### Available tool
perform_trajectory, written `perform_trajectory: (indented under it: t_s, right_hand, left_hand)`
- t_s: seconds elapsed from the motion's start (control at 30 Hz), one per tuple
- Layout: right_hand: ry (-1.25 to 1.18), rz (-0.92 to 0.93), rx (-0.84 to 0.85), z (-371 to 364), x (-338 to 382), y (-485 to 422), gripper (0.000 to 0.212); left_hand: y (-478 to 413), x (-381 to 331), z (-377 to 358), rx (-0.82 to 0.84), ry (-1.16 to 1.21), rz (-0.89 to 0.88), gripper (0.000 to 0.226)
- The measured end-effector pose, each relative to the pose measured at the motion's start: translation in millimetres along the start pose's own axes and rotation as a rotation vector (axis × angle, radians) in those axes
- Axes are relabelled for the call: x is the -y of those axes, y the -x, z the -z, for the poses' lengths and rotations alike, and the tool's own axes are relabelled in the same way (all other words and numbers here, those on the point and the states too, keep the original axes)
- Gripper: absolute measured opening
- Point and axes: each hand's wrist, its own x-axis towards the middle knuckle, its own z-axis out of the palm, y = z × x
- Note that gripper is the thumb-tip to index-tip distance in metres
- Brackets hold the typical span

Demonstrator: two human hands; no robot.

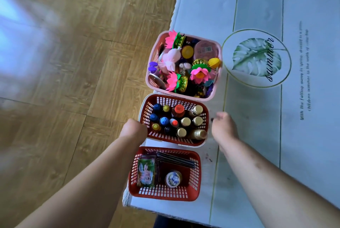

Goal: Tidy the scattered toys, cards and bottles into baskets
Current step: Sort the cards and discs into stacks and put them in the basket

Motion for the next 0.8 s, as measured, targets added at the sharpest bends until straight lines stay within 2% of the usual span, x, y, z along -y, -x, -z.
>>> perform_trajectory:
  t_s: [0.1, 0.2, 0.3, 0.5, 0.7, 0.77, 0.8]
  right_hand:
    - [-0.046, 0.040, -0.014, -4, 34, -33, 0.037]
    - [-0.085, 0.006, 0.037, -17, 50, -55, 0.031]
    - [-0.104, -0.017, 0.042, -23, 53, -67, 0.026]
    - [-0.163, -0.046, 0.117, -23, 44, -75, 0.028]
    - [-0.219, -0.080, 0.243, -14, 35, -64, 0.035]
    - [-0.190, -0.039, 0.253, -12, 31, -57, 0.031]
    - [-0.157, -0.032, 0.258, -12, 26, -51, 0.036]
  left_hand:
    - [-6, -3, -2, 0.008, -0.026, -0.092, 0.056]
    - [-8, 3, -7, -0.034, -0.071, -0.134, 0.063]
    - [-8, 11, -10, -0.043, -0.021, -0.141, 0.069]
    - [-9, 27, -7, -0.016, -0.011, -0.159, 0.067]
    - [0, 46, -6, 0.043, 0.043, -0.148, 0.051]
    - [7, 52, -6, 0.069, 0.083, -0.105, 0.058]
    - [10, 55, -7, 0.079, 0.086, -0.062, 0.064]
